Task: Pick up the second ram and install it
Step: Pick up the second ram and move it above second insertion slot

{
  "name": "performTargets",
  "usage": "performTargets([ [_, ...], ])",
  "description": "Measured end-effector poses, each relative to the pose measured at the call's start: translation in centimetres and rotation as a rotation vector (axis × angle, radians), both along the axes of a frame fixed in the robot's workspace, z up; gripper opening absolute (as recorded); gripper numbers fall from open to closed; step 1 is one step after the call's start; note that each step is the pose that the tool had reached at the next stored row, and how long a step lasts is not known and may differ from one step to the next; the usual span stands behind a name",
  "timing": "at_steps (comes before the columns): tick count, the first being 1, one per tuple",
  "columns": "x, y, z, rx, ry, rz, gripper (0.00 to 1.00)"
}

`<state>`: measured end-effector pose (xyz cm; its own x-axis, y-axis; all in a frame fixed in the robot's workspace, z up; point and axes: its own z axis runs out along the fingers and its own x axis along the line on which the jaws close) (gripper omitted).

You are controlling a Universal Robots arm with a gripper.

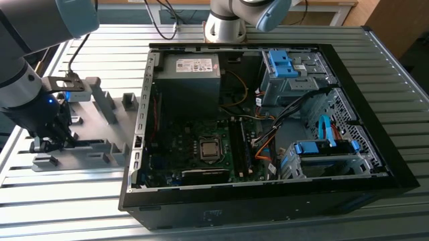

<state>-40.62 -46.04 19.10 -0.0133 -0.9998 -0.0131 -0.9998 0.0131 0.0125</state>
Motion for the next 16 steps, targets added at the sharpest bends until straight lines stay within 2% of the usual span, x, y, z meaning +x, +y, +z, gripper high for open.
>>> performTargets([
  [16, -0.01, -0.01, 0.41, -0.0003, 0.0004, 0.0, 0.14],
])
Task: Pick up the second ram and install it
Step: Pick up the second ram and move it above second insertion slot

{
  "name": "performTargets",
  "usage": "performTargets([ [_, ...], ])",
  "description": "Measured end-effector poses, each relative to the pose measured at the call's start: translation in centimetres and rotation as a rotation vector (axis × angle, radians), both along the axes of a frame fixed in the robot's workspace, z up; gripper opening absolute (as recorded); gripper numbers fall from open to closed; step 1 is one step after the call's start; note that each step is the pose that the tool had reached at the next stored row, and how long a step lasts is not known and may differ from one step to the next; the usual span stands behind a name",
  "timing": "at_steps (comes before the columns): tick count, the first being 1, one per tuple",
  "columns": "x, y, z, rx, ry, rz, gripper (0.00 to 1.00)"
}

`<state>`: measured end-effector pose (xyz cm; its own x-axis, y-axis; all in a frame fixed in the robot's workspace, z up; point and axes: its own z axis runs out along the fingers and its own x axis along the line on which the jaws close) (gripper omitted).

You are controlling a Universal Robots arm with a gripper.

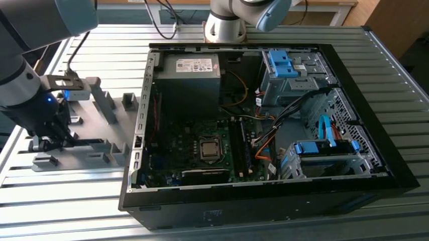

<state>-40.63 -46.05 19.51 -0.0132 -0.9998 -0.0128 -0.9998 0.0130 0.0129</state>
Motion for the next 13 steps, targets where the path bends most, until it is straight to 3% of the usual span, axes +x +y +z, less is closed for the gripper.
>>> performTargets([
  [13, 0.0, 0.0, 0.59, 0.0001, -0.0001, 0.0, 0.14],
])
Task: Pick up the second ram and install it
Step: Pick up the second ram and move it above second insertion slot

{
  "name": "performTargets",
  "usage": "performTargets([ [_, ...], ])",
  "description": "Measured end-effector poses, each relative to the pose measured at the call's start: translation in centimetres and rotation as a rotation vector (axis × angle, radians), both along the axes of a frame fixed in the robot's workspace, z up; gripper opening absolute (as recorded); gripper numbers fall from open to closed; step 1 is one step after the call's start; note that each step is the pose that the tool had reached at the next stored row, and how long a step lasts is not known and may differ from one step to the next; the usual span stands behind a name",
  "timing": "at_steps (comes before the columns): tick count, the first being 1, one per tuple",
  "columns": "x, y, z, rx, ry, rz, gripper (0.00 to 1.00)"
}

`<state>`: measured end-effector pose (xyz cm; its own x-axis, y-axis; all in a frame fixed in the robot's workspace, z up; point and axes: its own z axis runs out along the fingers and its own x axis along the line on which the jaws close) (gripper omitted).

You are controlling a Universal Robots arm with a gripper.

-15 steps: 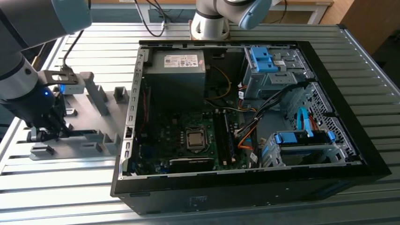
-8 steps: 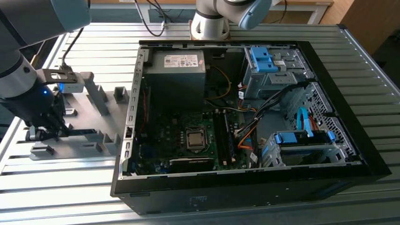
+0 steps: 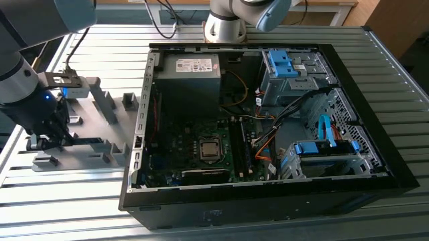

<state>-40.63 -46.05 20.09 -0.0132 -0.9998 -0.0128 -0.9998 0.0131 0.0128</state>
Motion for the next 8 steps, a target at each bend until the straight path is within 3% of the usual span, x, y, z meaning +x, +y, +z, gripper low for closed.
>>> performTargets([
  [8, 0.0, 0.0, 0.36, 0.0, 0.0, 0.0, 0.14],
])
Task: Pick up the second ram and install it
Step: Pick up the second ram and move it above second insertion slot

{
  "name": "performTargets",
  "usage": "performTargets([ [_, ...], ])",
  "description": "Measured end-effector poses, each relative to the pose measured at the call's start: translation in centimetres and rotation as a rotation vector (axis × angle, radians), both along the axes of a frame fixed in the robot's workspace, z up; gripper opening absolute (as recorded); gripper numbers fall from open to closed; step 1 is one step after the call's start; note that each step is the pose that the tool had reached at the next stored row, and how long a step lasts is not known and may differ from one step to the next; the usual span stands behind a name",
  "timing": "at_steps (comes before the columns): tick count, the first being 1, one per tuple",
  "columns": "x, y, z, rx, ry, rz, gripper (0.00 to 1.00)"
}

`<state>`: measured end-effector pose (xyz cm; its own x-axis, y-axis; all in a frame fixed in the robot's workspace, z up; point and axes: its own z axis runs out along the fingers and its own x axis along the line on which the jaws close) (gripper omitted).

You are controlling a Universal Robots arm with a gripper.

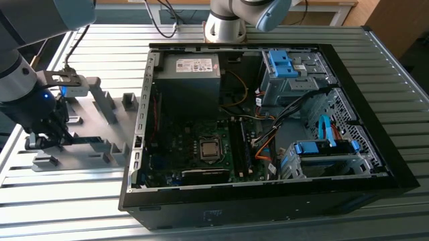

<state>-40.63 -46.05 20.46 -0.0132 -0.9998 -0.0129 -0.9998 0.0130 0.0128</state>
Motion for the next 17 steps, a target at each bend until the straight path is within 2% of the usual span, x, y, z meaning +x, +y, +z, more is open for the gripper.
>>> performTargets([
  [17, 0.0, 0.0, 0.85, 0.0, 0.0, 0.0, 0.14],
])
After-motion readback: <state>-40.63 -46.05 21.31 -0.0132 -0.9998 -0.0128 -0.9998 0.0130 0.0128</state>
